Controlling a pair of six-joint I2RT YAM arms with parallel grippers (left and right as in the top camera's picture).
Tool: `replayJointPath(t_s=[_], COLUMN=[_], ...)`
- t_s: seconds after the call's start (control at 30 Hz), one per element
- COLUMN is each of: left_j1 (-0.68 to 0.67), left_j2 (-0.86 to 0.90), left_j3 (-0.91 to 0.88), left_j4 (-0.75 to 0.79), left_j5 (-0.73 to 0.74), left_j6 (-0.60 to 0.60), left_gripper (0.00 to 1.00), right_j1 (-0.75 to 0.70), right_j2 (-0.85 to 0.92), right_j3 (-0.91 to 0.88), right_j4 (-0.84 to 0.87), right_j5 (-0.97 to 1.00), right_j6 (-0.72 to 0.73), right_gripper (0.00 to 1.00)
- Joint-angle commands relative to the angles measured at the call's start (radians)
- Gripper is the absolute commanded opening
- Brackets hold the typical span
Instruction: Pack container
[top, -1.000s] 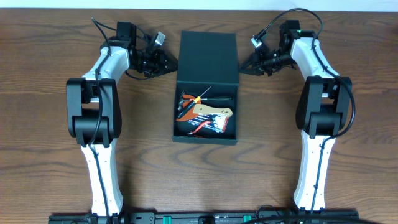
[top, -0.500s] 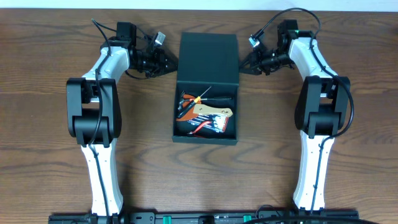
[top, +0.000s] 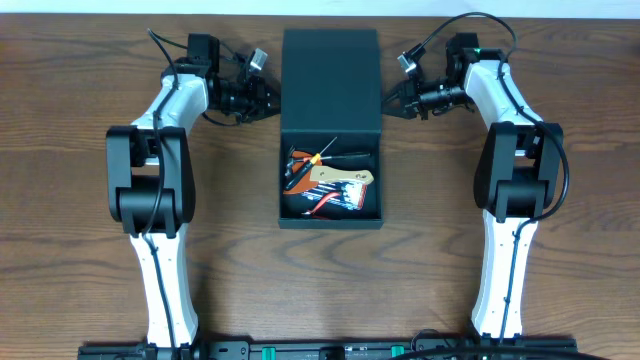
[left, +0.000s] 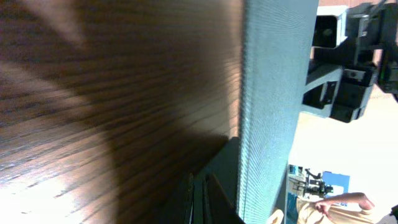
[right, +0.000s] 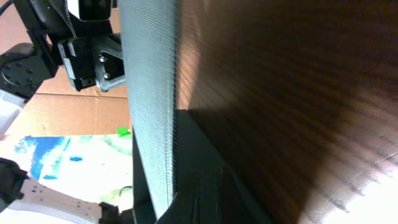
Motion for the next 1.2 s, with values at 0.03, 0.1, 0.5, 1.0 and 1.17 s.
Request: replayJointPath(t_s=[0.03, 0.1, 0.5, 1.0, 1.17], left_j1=[-0.015, -0.023, -0.074, -0.092, -0.092], left_j2=[-0.099, -0.118, -0.163, -0.164, -0.164], left_j3=[0.034, 0.041, 0.044, 0.045, 0.045], left_j4=[0.005, 0.005, -0.034, -0.034, -0.034], left_j5=[0.021, 0.018, -0.019, -0.031, -0.031], left_j6=[-0.009, -0.009, 0.005, 0.026, 0.026], left_gripper=[0.06, 0.05, 0.06, 0.06, 0.05], right_j1=[0.01, 0.011, 0.01, 0.009, 0.008], right_j2=[0.001, 0.001, -0.071, -0.145, -0.145], right_j3=[0.02, 0.02, 0.021, 0.021, 0.021], right_j4=[-0.047, -0.075, -0.164, -0.218, -0.271], right_j5=[-0.053, -0.019, 0.087, 0.225, 0.249], right_j6=[-0.052, -0.064, -0.13, -0.153, -0.208], right_gripper=[0.01, 0.01, 0.01, 0.01, 0.01])
